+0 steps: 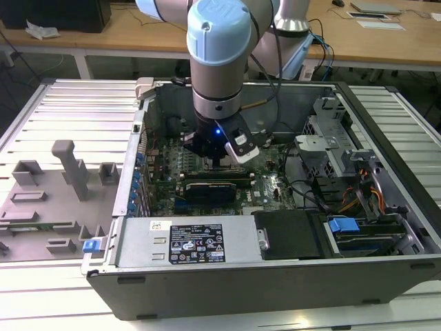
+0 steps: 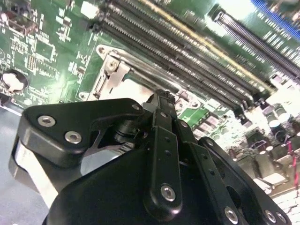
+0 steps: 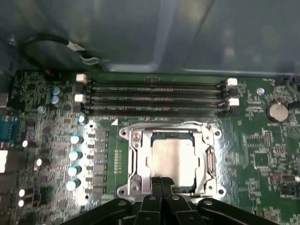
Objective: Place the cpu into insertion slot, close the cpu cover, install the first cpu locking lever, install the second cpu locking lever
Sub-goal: 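Install the second cpu locking lever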
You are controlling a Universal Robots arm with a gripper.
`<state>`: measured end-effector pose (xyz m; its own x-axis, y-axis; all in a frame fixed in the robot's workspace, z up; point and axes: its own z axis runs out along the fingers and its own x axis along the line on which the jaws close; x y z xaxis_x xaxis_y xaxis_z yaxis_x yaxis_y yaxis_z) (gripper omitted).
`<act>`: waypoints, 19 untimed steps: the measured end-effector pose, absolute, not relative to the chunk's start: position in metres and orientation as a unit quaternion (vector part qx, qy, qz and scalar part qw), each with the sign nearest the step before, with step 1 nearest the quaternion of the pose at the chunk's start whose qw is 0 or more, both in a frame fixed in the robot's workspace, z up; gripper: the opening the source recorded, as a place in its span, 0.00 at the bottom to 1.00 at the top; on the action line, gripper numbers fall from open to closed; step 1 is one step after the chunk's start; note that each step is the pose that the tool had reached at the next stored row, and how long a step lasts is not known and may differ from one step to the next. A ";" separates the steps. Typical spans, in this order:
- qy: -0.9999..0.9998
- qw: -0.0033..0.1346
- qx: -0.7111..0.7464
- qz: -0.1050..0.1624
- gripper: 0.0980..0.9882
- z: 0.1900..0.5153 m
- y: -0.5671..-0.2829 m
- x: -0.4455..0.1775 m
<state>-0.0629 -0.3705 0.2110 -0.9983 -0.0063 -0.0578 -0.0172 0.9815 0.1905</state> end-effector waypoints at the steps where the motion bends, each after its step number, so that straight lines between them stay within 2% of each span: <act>1: 0.995 0.028 -0.006 0.091 0.01 0.211 -0.368 -0.063; 6: 0.997 0.028 -0.007 0.073 0.01 0.212 -0.358 -0.063; 19: 0.996 0.037 -0.008 0.075 0.01 0.222 -0.351 -0.057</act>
